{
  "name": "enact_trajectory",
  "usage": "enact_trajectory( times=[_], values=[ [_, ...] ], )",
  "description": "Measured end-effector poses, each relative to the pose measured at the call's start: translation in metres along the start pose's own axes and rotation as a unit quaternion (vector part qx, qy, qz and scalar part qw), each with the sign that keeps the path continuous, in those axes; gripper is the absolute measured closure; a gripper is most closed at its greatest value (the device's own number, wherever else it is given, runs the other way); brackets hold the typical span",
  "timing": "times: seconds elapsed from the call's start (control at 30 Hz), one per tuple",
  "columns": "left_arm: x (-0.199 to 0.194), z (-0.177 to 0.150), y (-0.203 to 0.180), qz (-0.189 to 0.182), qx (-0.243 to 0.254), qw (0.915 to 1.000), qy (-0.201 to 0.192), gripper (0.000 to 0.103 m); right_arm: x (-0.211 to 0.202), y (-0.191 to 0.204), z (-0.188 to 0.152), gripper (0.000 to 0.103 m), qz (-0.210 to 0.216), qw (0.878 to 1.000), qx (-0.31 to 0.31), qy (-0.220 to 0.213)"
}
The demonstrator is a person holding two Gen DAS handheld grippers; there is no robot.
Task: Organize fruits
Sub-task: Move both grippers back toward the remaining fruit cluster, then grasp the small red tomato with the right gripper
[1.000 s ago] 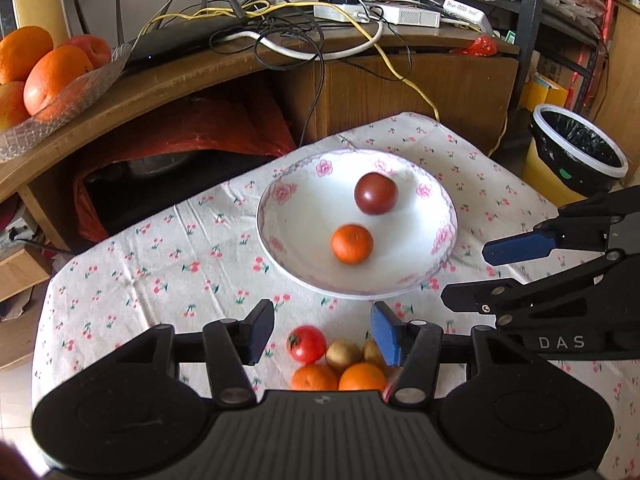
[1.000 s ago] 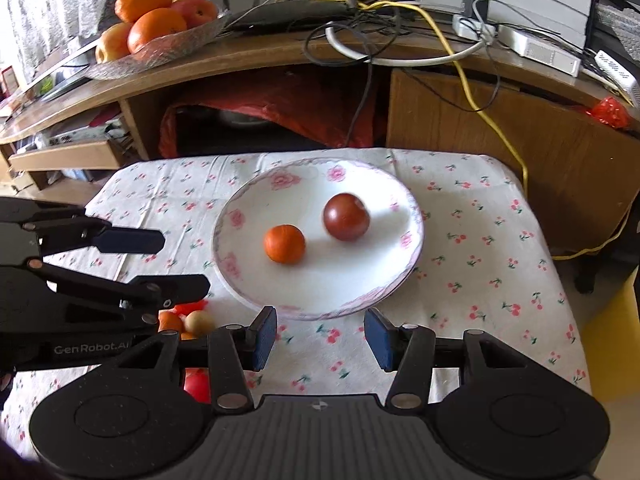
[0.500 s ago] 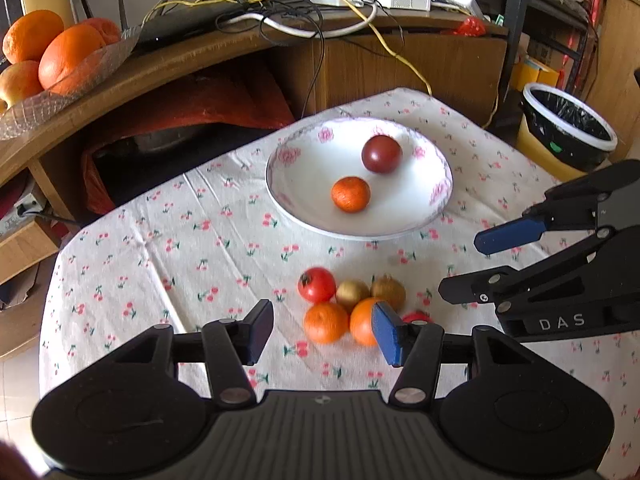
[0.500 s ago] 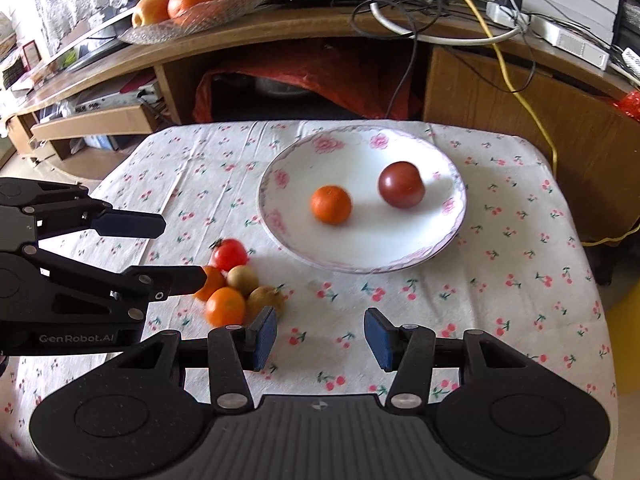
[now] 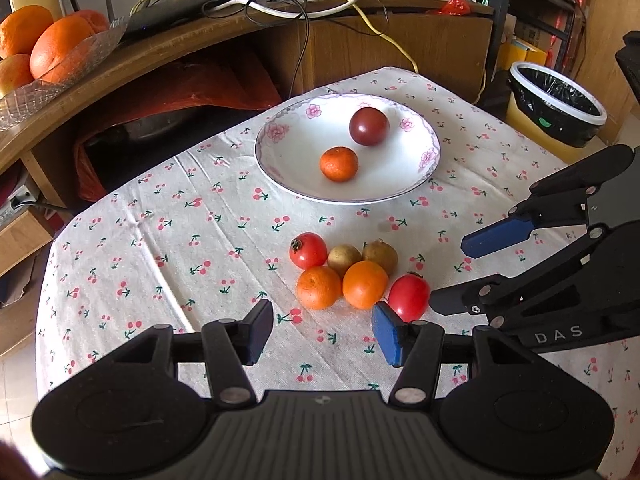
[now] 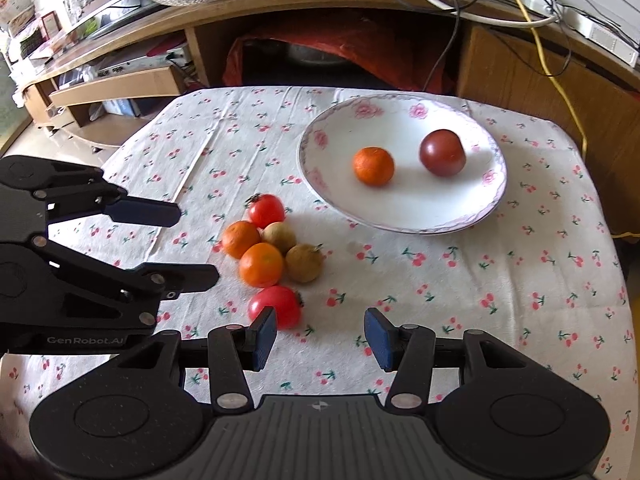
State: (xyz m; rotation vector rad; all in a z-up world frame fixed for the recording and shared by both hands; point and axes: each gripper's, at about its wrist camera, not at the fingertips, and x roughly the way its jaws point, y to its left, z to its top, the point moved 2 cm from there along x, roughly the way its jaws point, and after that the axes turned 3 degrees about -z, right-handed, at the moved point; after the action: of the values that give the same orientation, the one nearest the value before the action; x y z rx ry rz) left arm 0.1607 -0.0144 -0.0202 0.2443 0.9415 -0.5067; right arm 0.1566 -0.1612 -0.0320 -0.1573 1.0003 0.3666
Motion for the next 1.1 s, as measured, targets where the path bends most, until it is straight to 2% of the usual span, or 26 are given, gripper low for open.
enact_trajectory(
  times=[0.7, 0.87, 0.97, 1.1],
  values=[
    [-0.005, -0.013, 0.014, -0.001, -0.005, 0.9999, 0.013, 0.04, 0.021, 0.018, 0.002, 0.058, 0.042, 0.999, -0.018, 0.022],
    [-0.004, -0.013, 0.012, -0.002, 0.001, 0.9999, 0.014, 0.04, 0.026, 0.02, 0.002, 0.063, 0.041, 0.999, -0.019, 0.027],
    [-0.003, -0.013, 0.01, -0.005, 0.003, 0.9999, 0.016, 0.04, 0.027, 0.02, 0.003, 0.072, 0.028, 0.999, -0.025, 0.027],
    [-0.002, -0.011, 0.006, -0.009, 0.009, 0.9998, 0.015, 0.04, 0.026, 0.017, 0.002, 0.073, 0.029, 0.999, -0.023, 0.029]
  ],
)
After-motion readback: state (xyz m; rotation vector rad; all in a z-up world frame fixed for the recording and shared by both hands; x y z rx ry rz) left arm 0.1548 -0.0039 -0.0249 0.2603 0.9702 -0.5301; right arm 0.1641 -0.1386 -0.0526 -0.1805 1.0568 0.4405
